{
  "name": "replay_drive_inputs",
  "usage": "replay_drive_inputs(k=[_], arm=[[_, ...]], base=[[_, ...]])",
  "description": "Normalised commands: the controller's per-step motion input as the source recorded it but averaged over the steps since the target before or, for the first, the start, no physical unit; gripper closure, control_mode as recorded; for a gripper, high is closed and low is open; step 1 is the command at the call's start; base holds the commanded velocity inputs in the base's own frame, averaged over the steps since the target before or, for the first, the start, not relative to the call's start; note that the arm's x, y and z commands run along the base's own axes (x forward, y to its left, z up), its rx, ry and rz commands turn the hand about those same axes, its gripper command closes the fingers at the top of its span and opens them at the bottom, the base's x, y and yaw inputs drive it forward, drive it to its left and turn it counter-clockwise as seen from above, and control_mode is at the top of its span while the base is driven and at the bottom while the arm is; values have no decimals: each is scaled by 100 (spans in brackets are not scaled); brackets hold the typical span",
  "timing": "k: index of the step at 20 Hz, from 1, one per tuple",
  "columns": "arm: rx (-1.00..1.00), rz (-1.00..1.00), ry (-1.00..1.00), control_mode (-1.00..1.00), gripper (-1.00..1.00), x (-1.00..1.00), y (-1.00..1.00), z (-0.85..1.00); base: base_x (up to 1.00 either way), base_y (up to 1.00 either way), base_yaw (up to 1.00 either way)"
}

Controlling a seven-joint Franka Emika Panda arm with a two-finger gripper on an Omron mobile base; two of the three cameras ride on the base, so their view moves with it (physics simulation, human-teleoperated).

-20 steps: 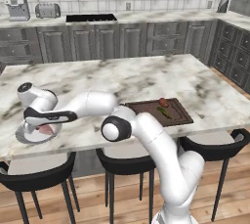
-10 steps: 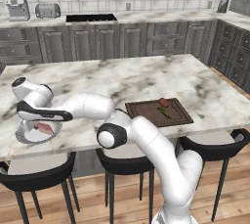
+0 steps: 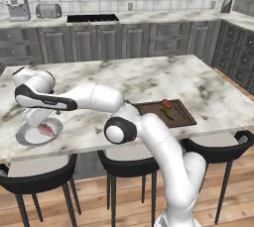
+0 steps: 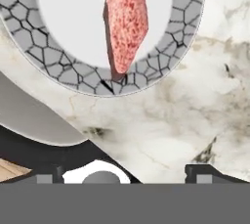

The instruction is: Create a steak meal by picking up the steak and asparagus from the tray and placing them on the plate. Leave the sweet potato on the tray.

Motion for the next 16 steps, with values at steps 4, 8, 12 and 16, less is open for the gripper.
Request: replay_drive_inputs(k=[4, 8, 12, 16], arm=[[26, -11, -11, -100, -100, -79, -100, -5], [30, -12, -14, -100, -100, -36, -100, 0], [27, -15, -18, -100, -100, 0, -100, 0], [23, -17, -14, -100, -100, 0, -100, 0]], base=[[0, 0, 0], [0, 0, 0], [0, 0, 0], [0, 0, 0]])
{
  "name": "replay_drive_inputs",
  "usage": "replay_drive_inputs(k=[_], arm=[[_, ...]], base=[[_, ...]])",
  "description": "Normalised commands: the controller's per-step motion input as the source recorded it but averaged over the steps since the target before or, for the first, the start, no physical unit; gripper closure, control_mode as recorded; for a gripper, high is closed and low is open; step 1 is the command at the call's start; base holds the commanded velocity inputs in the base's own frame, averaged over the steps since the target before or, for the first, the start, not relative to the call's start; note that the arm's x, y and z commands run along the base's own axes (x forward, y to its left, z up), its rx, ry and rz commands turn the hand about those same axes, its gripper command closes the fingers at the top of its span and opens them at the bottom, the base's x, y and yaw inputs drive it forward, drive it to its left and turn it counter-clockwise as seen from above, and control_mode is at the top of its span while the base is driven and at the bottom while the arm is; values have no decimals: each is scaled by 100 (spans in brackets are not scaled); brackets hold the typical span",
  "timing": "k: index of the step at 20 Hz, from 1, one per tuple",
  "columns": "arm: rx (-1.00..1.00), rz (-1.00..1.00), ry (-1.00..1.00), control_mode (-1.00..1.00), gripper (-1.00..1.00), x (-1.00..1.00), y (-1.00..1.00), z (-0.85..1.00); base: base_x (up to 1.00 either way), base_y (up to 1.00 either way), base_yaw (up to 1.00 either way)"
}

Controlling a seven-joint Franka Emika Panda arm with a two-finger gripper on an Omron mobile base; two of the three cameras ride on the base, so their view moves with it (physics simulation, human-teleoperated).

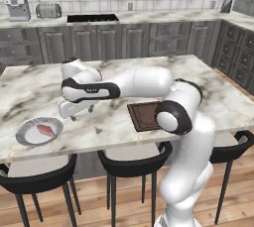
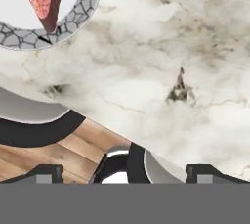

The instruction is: Create a steak meal by picking up the steak and asparagus from the tray and placing them on the plate. Leave the sweet potato on the tray.

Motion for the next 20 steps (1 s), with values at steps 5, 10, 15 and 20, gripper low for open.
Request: replay_drive_inputs(k=[5, 10, 15, 20], arm=[[16, -19, -2, -100, -100, 0, -100, 0], [11, -22, 0, -100, -100, 1, -100, 2], [7, -22, 0, -100, -100, 7, -100, 8], [2, -23, 0, -100, -100, 13, -100, 7]], base=[[0, 0, 0], [0, 0, 0], [0, 0, 0], [0, 0, 0]])
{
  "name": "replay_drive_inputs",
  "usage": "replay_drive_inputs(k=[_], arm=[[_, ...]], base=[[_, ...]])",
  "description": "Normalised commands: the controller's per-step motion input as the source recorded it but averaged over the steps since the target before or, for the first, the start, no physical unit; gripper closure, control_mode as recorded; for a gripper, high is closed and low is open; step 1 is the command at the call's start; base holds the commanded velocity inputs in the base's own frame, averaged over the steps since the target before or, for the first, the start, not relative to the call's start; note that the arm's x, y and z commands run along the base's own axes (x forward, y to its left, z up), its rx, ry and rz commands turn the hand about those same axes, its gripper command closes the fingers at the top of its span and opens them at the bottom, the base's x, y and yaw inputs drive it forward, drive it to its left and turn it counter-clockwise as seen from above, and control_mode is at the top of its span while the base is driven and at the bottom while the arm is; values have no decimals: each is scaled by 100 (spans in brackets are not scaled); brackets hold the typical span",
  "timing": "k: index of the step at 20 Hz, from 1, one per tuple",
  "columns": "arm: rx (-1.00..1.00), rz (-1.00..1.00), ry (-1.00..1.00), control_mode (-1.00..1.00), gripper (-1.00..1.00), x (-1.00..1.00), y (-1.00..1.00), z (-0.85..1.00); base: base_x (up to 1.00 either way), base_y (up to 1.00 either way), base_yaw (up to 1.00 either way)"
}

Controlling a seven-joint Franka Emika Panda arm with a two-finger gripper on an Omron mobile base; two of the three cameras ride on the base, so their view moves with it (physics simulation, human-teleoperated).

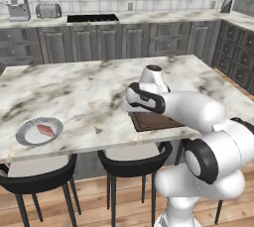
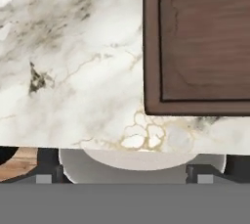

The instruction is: Create a steak meal by picking up the steak and asparagus from the tray and placing them on the plate. Leave the sweet potato on the tray.

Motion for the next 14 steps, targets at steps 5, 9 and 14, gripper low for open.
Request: replay_drive_inputs(k=[5, 9, 14], arm=[[0, -19, 0, -100, -100, 25, -100, 0], [0, -14, 0, -100, -100, 35, -100, 0], [-1, -3, 1, -100, -100, 47, -95, -15]], base=[[0, 0, 0], [0, 0, 0], [0, 0, 0]])
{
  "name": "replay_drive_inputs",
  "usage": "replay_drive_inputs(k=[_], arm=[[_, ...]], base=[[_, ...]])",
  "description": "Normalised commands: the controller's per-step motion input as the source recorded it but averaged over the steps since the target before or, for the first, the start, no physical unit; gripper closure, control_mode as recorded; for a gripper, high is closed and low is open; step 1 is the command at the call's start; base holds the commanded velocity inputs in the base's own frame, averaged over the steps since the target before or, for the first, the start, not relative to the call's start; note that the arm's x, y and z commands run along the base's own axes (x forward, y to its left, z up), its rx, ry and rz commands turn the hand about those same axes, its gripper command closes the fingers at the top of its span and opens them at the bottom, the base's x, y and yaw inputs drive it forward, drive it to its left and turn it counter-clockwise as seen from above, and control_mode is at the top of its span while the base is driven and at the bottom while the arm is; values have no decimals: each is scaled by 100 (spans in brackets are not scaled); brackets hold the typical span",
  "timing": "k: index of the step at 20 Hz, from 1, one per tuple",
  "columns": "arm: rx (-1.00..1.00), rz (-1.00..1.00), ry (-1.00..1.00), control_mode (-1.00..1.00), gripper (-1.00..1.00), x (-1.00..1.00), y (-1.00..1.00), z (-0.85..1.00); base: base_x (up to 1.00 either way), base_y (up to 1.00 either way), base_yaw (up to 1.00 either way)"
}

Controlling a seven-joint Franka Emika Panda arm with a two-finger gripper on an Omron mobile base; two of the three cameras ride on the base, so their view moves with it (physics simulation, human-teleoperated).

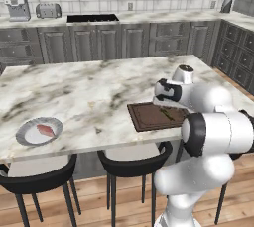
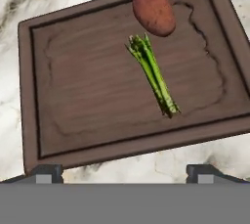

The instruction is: Create a steak meal by picking up the steak and asparagus from the tray and placing them on the plate. Leave the sweet potato on the tray.

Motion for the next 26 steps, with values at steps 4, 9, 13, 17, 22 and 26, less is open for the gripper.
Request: replay_drive_inputs(k=[4, 9, 13, 17, 22, 26], arm=[[-2, 0, 0, -100, -100, 42, -65, -39], [0, 0, 0, -100, -100, 24, -30, -44], [0, 0, 0, -100, -100, 9, 0, -31], [0, 0, 0, -100, -100, 10, 0, -20], [0, 0, 0, -100, -100, 16, 2, -19], [-1, 0, 0, -100, -100, 29, 8, -23]], base=[[0, 0, 0], [0, 0, 0], [0, 0, 0], [0, 0, 0], [0, 0, 0], [0, 0, 0]])
